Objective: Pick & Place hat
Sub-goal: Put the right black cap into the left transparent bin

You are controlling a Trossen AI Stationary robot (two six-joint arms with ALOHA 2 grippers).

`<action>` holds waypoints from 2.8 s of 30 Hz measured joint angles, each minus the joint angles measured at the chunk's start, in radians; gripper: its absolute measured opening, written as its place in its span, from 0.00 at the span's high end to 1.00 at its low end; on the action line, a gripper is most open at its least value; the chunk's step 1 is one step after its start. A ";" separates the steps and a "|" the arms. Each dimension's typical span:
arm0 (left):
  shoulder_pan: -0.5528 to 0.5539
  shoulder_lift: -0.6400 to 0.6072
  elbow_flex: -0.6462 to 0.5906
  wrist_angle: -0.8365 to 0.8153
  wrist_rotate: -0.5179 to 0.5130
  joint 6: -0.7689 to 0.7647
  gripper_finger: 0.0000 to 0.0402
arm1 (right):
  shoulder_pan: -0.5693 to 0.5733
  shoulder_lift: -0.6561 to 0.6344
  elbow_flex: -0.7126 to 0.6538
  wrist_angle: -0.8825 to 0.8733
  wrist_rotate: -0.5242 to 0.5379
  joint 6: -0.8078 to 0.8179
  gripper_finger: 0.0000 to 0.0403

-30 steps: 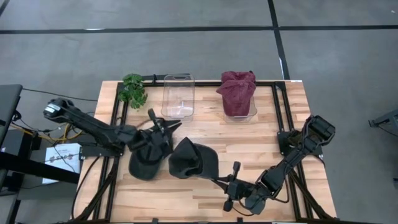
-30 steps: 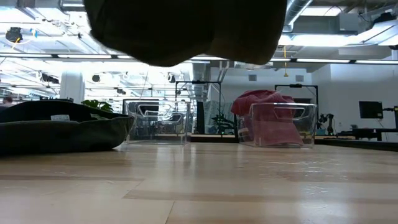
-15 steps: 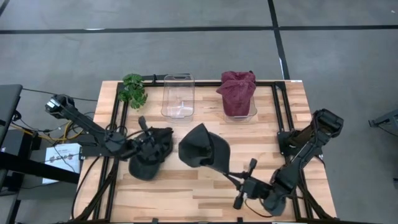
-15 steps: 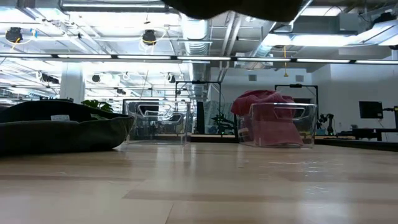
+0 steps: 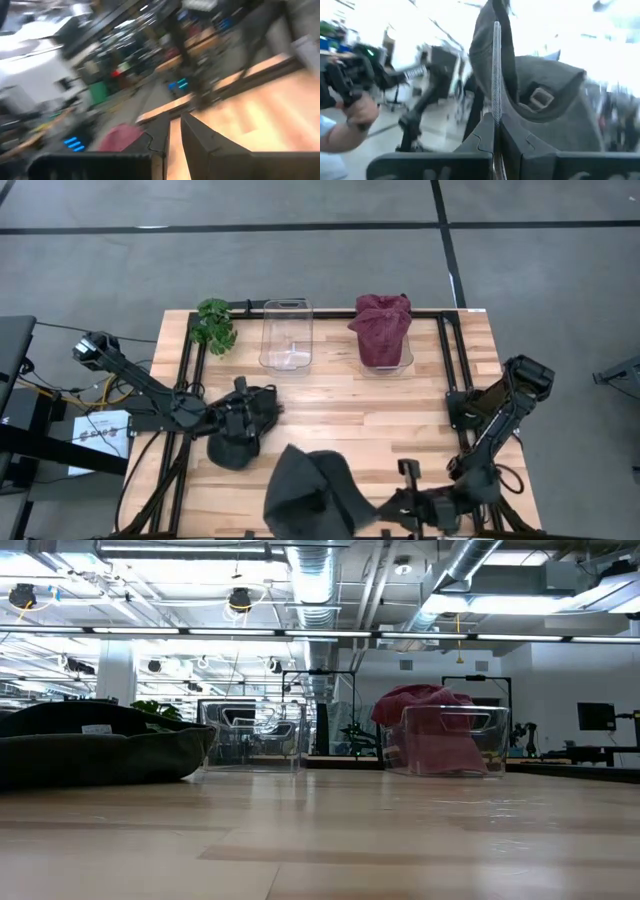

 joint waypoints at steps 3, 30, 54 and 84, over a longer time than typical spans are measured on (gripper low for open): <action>0.029 0.000 0.000 0.004 0.213 -0.086 0.89 | -0.003 0.000 -0.012 0.097 -0.107 -0.132 1.00; 0.158 -0.113 0.001 -0.117 0.497 0.027 0.77 | -0.230 0.001 -0.461 0.477 -0.327 0.101 1.00; 0.030 -0.209 0.001 -0.193 0.433 0.178 0.84 | -0.230 0.001 -0.467 0.442 -0.307 0.224 0.99; -0.076 -0.097 0.001 -0.182 0.441 0.474 0.71 | -0.314 0.001 -0.467 0.327 -0.313 0.405 0.99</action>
